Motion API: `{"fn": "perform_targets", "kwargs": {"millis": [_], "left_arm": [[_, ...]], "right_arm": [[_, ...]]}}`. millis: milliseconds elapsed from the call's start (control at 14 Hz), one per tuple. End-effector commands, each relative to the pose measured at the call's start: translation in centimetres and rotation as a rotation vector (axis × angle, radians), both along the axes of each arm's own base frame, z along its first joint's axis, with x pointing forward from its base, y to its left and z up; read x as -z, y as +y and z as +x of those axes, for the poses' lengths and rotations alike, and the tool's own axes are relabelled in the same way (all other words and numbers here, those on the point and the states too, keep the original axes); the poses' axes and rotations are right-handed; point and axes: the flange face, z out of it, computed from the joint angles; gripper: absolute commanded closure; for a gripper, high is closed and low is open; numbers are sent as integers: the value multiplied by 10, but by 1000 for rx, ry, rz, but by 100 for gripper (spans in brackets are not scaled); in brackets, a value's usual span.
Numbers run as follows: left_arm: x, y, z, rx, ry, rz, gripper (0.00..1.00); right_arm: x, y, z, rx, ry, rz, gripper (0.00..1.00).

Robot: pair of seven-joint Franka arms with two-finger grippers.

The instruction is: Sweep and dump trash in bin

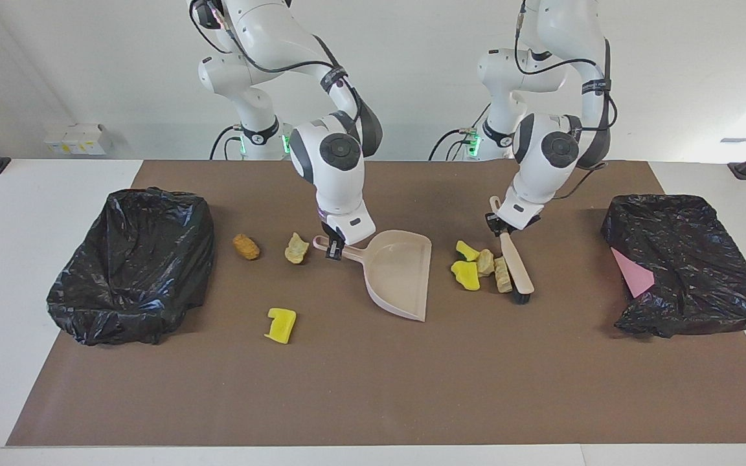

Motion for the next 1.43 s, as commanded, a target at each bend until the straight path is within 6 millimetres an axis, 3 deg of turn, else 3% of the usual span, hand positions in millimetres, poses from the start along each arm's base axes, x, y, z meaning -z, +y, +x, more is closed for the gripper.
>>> {"fn": "perform_targets", "kwargs": {"millis": [0, 358, 715, 859, 1216, 1359], "left_arm": [[-6, -32, -14, -37, -32, -56, 100], [-11, -109, -40, 10, -81, -172, 100], [-25, -159, -52, 84, -125, -217, 100], [-22, -149, -48, 78, -108, -200, 100], [-20, -73, -8, 21, -98, -83, 100], [-21, -60, -6, 43, -90, -32, 100]], "right_arm": [[2, -5, -9, -57, -10, -14, 100], [5, -7, -9, -63, -8, -28, 100], [4, -8, -7, -58, -10, -28, 100], [-1, -11, -3, -52, -18, -24, 100], [-18, -18, 7, -57, -63, -31, 100], [-24, -34, 15, -34, -67, -19, 100]]}}
